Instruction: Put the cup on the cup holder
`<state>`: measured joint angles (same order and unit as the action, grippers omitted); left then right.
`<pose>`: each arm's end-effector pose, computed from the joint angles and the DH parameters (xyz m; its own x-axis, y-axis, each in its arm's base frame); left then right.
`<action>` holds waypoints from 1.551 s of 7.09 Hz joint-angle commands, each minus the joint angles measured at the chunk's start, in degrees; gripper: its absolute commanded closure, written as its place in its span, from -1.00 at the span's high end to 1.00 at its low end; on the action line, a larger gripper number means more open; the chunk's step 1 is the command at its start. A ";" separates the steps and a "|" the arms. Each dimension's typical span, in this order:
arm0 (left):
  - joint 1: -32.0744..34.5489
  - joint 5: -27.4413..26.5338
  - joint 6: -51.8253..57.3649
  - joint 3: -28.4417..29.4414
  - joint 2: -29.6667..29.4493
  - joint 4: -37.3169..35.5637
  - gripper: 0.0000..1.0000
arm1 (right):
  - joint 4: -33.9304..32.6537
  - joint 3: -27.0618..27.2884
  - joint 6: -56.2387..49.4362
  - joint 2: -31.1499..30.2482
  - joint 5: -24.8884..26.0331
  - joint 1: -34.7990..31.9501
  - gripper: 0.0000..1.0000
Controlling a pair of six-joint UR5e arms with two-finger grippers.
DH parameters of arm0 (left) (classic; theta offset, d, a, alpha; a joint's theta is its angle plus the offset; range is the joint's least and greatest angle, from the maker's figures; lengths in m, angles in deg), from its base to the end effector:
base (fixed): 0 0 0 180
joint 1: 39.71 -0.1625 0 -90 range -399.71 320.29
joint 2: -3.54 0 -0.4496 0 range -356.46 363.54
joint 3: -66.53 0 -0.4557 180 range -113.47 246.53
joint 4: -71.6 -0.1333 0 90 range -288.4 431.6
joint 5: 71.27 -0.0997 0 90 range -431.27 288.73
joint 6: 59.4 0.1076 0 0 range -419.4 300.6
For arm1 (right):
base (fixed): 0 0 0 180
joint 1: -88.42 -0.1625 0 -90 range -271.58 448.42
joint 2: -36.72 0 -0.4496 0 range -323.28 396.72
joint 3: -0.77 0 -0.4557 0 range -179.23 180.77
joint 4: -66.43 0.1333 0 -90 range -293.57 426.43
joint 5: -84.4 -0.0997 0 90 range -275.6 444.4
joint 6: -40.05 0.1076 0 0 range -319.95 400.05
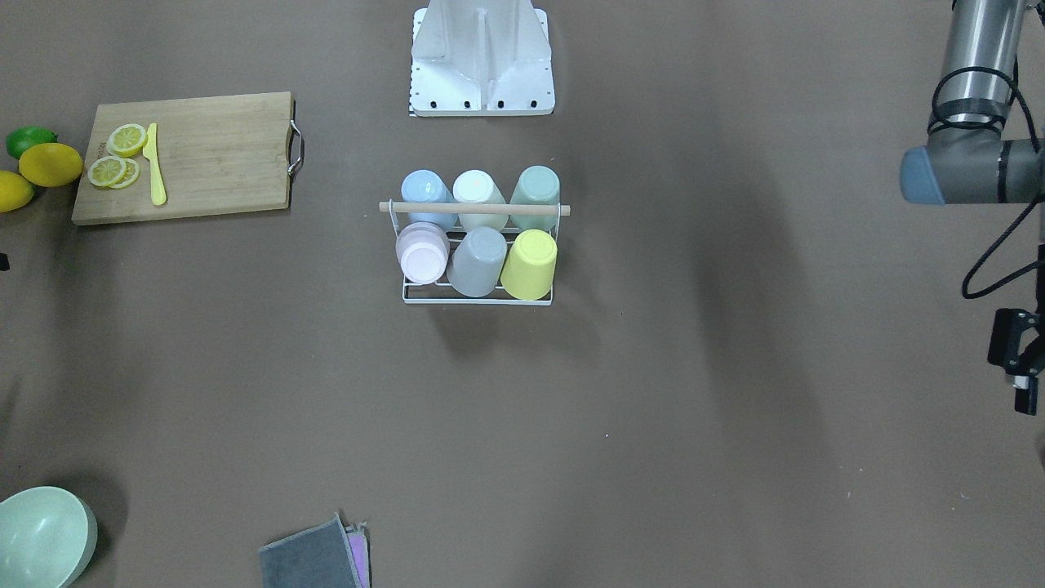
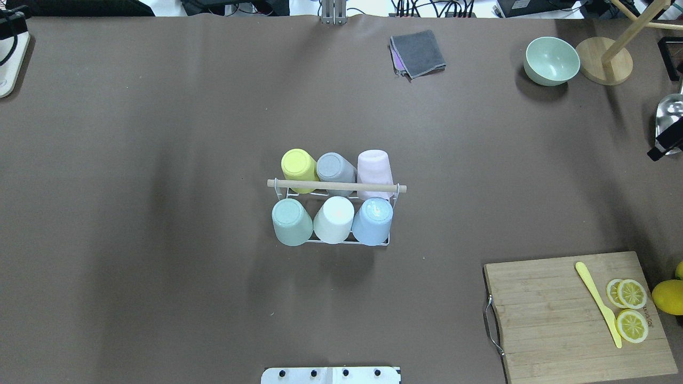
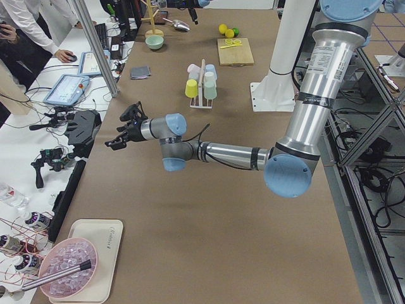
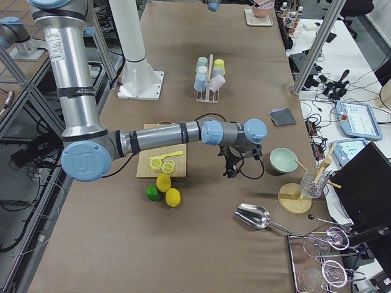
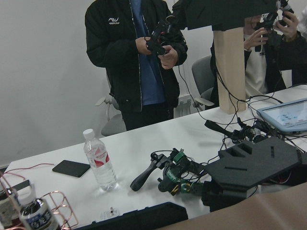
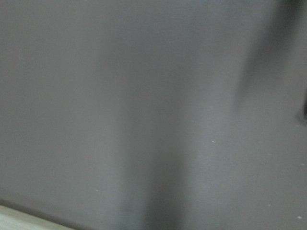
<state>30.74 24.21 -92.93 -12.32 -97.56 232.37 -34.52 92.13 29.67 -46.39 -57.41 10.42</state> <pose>0.1104 -0.6785 0.5453 0.8178 0.1766 -0.5477 0.4094 0.4903 0.7694 -0.0774 -0.5984 0.6146 0.5650 -0.2669 0.7807 0.3146 0.9444 0.0951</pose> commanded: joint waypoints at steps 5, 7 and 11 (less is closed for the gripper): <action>7.14 20.59 28.28 -6.41 5.55 -50.31 0.94 | 6.99 -1.09 10.89 -4.86 6.80 -11.83 0.96; 10.56 22.73 45.92 -6.76 6.87 -67.52 0.94 | 7.08 -0.39 16.32 -4.60 6.72 -11.83 0.96; 10.94 30.36 44.96 -7.02 8.19 -88.25 0.94 | 7.08 -0.13 17.31 -5.30 7.07 -11.83 0.98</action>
<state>41.63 52.07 -47.20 -19.30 -89.96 148.35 -27.48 91.85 46.55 -51.59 -50.47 -1.40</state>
